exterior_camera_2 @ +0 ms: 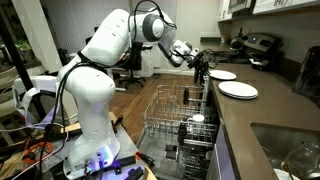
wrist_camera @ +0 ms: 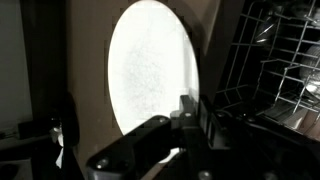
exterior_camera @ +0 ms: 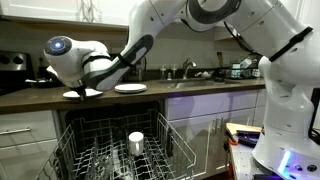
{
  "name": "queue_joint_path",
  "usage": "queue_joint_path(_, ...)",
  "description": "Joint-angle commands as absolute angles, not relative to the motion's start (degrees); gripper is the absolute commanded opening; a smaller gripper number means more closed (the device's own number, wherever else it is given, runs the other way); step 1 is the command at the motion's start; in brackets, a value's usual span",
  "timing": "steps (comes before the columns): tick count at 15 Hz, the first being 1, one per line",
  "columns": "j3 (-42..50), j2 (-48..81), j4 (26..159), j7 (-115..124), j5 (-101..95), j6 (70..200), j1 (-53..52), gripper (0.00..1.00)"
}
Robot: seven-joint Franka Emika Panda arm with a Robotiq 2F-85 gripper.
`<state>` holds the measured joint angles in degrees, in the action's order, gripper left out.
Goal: Put the plate on the left into the dishwasher
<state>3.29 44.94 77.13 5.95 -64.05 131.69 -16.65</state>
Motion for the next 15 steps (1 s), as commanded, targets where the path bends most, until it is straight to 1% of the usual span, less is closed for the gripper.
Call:
queue_joint_path(1,2.9,43.7,78.7,8.1,-66.2,132.8,-16.2,0.03)
queue_joint_path(2,3.0,43.7,78.7,8.4,-66.3,132.4,-16.5,0.07)
queue_joint_path(3,3.0,43.7,78.7,8.7,-66.4,132.1,-16.6,0.09)
queue_joint_path(7,3.1,43.2,79.1,9.1,-66.6,128.5,-18.3,0.08)
queue_joint_path(10,3.2,43.2,78.7,9.6,-68.0,123.5,-20.2,0.07)
queue_joint_path(15,1.9,43.0,78.7,10.0,-70.1,118.1,-21.2,0.08)
